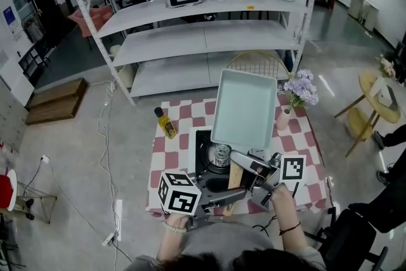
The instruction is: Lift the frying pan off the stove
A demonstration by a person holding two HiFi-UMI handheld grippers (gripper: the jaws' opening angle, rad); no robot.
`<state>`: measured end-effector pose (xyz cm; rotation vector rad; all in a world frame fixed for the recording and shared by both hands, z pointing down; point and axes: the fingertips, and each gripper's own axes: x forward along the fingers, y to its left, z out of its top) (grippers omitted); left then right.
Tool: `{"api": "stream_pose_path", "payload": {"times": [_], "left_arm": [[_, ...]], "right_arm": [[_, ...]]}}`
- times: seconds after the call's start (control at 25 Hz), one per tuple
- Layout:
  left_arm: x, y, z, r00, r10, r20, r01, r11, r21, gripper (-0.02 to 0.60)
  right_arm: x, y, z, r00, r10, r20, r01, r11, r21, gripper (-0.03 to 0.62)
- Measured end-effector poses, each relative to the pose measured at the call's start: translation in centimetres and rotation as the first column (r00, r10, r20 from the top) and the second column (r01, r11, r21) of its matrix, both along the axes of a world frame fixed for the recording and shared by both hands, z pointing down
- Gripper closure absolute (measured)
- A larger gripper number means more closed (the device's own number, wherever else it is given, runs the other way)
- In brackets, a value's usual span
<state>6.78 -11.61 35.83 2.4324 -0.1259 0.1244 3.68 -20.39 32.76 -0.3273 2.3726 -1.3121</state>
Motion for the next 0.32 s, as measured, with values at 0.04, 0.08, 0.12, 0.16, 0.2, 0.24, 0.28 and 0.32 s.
{"api": "stream_pose_path", "payload": {"times": [0.04, 0.08, 0.12, 0.16, 0.2, 0.24, 0.28, 0.32], "left_arm": [[-0.02, -0.03, 0.01, 1.000, 0.000, 0.000, 0.000, 1.000, 0.000, 0.407], [-0.05, -0.05, 0.01, 1.000, 0.001, 0.001, -0.001, 1.000, 0.001, 0.407], [-0.09, -0.07, -0.01, 1.000, 0.002, 0.001, -0.002, 1.000, 0.002, 0.407], [-0.13, -0.11, -0.03, 1.000, 0.002, 0.002, -0.002, 1.000, 0.002, 0.407], [-0.16, -0.15, -0.05, 1.000, 0.002, 0.001, -0.002, 1.000, 0.003, 0.407], [-0.19, -0.19, -0.08, 1.000, 0.002, 0.001, -0.002, 1.000, 0.003, 0.407], [-0.21, -0.23, -0.11, 1.000, 0.003, 0.001, -0.003, 1.000, 0.002, 0.407], [-0.24, -0.27, -0.15, 1.000, 0.003, 0.001, -0.003, 1.000, 0.002, 0.407]], "right_arm": [[-0.04, -0.02, -0.03, 1.000, 0.000, 0.001, 0.000, 1.000, 0.000, 0.410], [-0.09, -0.03, -0.09, 1.000, 0.000, 0.003, 0.000, 1.000, 0.000, 0.410], [-0.13, -0.06, -0.14, 1.000, 0.001, 0.004, -0.001, 1.000, -0.001, 0.410], [-0.16, -0.09, -0.17, 1.000, 0.001, 0.003, -0.001, 1.000, 0.000, 0.410], [-0.20, -0.13, -0.19, 1.000, 0.000, 0.002, 0.000, 1.000, 0.002, 0.410], [-0.24, -0.16, -0.24, 1.000, -0.001, 0.001, 0.001, 1.000, 0.004, 0.410], [-0.29, -0.18, -0.32, 1.000, -0.002, 0.001, 0.002, 1.000, 0.005, 0.410], [-0.35, -0.19, -0.41, 1.000, -0.003, 0.002, 0.003, 1.000, 0.006, 0.410]]}}
